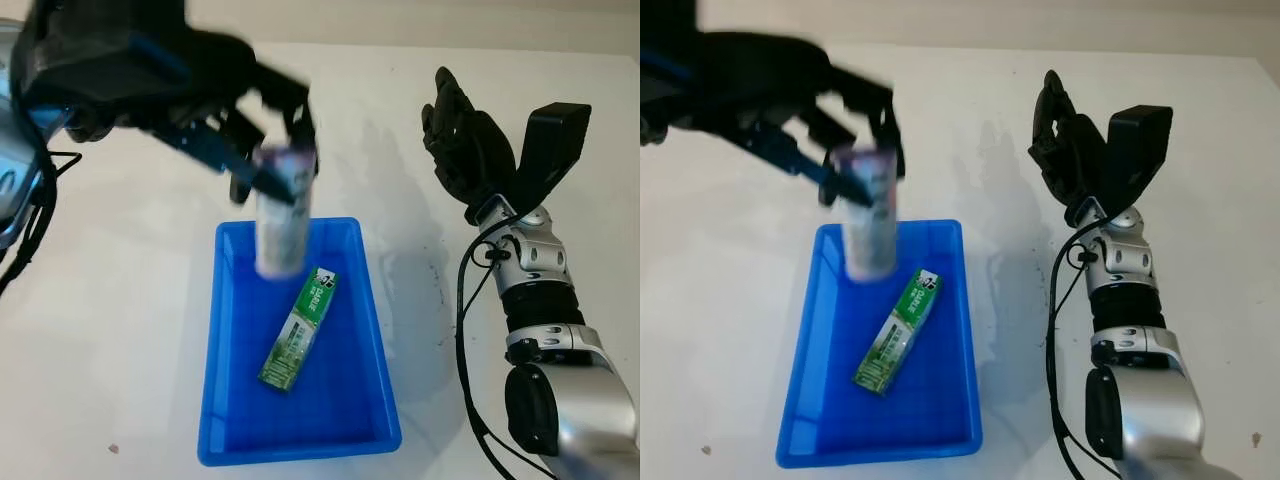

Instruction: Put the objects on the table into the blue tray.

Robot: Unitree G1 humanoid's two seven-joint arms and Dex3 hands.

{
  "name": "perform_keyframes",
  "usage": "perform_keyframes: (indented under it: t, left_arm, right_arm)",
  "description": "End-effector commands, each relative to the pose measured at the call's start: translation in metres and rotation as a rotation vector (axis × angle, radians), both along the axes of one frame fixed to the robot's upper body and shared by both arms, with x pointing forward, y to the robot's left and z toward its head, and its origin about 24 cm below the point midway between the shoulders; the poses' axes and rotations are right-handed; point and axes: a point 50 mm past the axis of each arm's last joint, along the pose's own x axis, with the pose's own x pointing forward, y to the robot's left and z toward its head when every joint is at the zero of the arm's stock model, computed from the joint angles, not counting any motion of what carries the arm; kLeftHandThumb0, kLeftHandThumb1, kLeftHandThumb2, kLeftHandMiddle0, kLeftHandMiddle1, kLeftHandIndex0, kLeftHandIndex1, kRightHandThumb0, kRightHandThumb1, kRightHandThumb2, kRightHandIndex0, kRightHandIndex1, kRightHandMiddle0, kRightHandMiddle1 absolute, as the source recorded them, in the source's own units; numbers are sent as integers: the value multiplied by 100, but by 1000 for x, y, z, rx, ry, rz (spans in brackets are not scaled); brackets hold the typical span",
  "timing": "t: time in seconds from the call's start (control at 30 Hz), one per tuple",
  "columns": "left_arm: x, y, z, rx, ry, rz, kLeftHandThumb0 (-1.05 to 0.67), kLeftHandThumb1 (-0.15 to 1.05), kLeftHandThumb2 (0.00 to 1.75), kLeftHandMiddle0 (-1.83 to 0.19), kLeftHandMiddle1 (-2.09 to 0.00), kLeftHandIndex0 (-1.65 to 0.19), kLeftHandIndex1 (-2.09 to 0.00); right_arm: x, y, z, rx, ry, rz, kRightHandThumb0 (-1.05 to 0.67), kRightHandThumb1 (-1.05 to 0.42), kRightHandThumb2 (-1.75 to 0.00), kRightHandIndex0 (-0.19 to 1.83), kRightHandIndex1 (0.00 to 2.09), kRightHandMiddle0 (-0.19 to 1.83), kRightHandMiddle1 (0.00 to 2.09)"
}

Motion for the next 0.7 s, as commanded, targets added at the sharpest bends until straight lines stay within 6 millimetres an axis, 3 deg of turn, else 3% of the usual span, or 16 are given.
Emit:
perform_keyframes:
  t: [0.0, 0.1, 0.27, 0.47, 0.6, 0.67]
  left_arm:
    - [-5, -7, 1, 61, 14, -30, -57, 104, 6, -32, -17, -10, -37]
    - [-2, -10, -9, 124, 30, -55, -59, 104, 6, -16, -3, 0, -23]
    - [3, -11, -15, 179, 99, -49, -62, 105, 14, -7, -2, 8, -14]
    - [7, -11, -13, 175, 62, -35, -65, 105, 22, 1, -2, 12, -8]
    - [12, -7, -7, 11, -100, -25, -65, 105, 38, -9, -8, 2, -13]
    - [20, 0, -3, -156, -202, 35, -61, 105, 52, -12, -33, -11, -20]
  right_arm:
    - [0, -1, 5, -12, -21, -3, -60, -105, -82, -19, 0, -19, 0]
    - [0, -1, 4, -9, -21, -5, -60, -105, -81, -19, 0, -19, 0]
    - [-1, -1, 4, -7, -19, -4, -59, -105, -81, -19, 0, -19, 0]
    - [-1, -1, 3, -7, -18, -11, -57, -105, -81, -19, 0, -19, 0]
    - [-1, -1, 3, 1, -14, -9, -57, -105, -81, -19, 0, -19, 0]
    - [-1, 0, 2, 3, -13, -4, -57, -105, -81, -19, 0, -19, 0]
